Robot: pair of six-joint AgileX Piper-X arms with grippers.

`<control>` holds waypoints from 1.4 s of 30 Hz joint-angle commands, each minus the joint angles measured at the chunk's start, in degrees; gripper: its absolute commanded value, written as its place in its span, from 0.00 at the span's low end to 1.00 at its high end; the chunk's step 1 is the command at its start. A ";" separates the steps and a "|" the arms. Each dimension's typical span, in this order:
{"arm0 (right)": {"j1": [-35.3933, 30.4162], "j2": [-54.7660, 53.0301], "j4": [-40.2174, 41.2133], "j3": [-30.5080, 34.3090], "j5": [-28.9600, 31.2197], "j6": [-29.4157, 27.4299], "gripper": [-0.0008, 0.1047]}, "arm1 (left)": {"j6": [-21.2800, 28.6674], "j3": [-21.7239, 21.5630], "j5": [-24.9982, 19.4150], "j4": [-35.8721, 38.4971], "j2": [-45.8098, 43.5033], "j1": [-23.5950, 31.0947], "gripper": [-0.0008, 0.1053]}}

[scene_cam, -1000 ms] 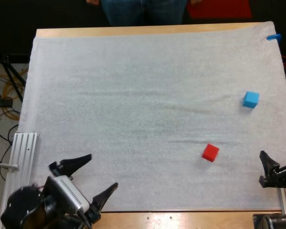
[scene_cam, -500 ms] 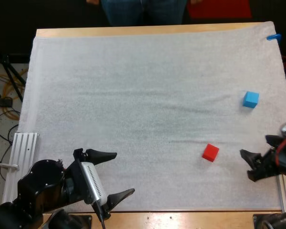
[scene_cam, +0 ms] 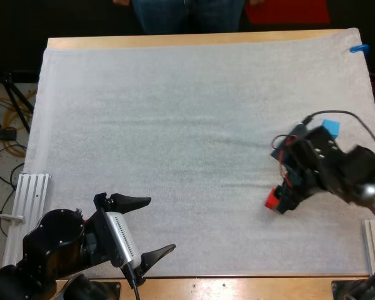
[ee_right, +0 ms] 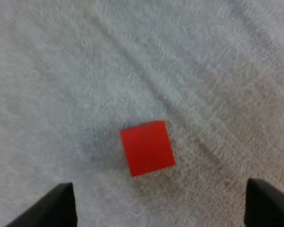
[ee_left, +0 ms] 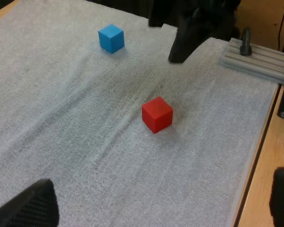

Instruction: Stack red cube on blue cube

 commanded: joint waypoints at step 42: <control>-0.11 25.77 -9.94 5.78 -0.31 -1.31 0.15 | 0.05 -0.37 -1.47 -0.21 -0.11 -0.19 0.83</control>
